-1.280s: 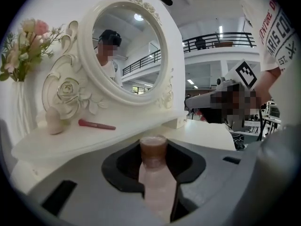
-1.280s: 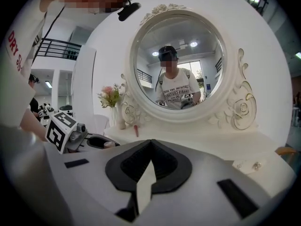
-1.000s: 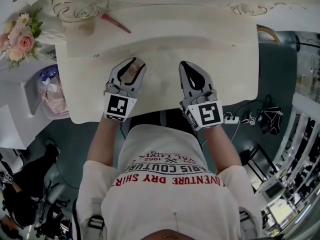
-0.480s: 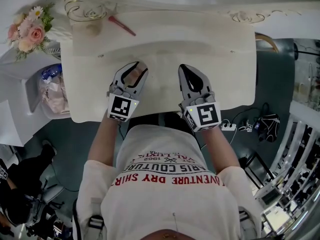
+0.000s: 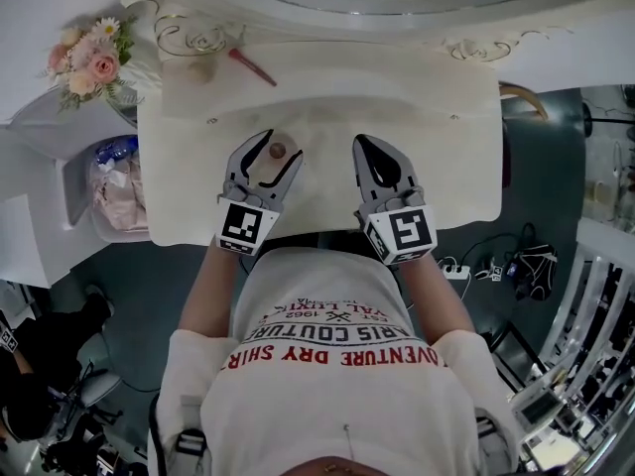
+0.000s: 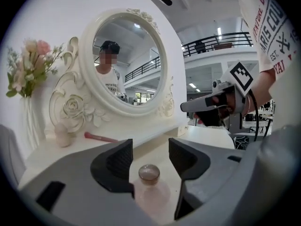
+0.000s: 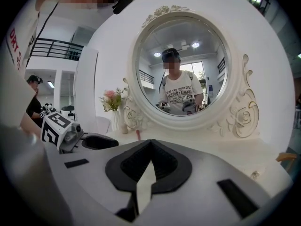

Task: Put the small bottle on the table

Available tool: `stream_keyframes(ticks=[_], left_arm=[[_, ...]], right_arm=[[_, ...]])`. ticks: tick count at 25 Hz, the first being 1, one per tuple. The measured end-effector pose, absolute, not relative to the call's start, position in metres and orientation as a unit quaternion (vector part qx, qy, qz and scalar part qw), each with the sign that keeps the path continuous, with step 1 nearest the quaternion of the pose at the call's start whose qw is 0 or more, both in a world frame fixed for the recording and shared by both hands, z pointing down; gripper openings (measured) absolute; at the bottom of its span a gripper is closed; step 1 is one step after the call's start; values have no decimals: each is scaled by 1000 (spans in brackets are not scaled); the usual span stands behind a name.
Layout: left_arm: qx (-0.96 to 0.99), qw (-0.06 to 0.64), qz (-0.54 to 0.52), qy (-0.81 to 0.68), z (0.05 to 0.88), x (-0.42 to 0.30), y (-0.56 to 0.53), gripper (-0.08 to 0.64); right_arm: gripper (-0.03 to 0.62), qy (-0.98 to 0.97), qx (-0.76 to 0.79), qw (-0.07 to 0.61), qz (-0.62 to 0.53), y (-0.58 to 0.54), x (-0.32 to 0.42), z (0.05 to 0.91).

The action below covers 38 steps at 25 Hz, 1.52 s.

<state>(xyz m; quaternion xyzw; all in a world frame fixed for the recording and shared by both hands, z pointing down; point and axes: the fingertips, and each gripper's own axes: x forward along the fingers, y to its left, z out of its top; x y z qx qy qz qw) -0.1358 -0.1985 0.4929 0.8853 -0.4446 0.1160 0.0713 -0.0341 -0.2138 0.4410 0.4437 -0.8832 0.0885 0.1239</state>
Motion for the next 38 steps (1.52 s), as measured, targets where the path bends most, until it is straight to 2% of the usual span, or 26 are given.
stream_keyframes(ticks=[5,7,13,26,38], left_arm=[[880,34,90,-466,438,-144,-196,197],[874,26,83,-477,421,-152,-193,102],[859,29,78,-505,389,-178,-190,20],[827,11,53,-560,343,-230,-171,8],[831,-2,50,-554,339,-222,-169,8]], right_arm=[[-2,-894,431,107,64,-213,-38,417],[-2,-896,430,99,60,-211,-40,408],[-2,-900,424,82,48,-214,-44,387],[-2,-916,396,60,14,-213,-64,354],[-2,-917,393,60,17,-209,-65,355]])
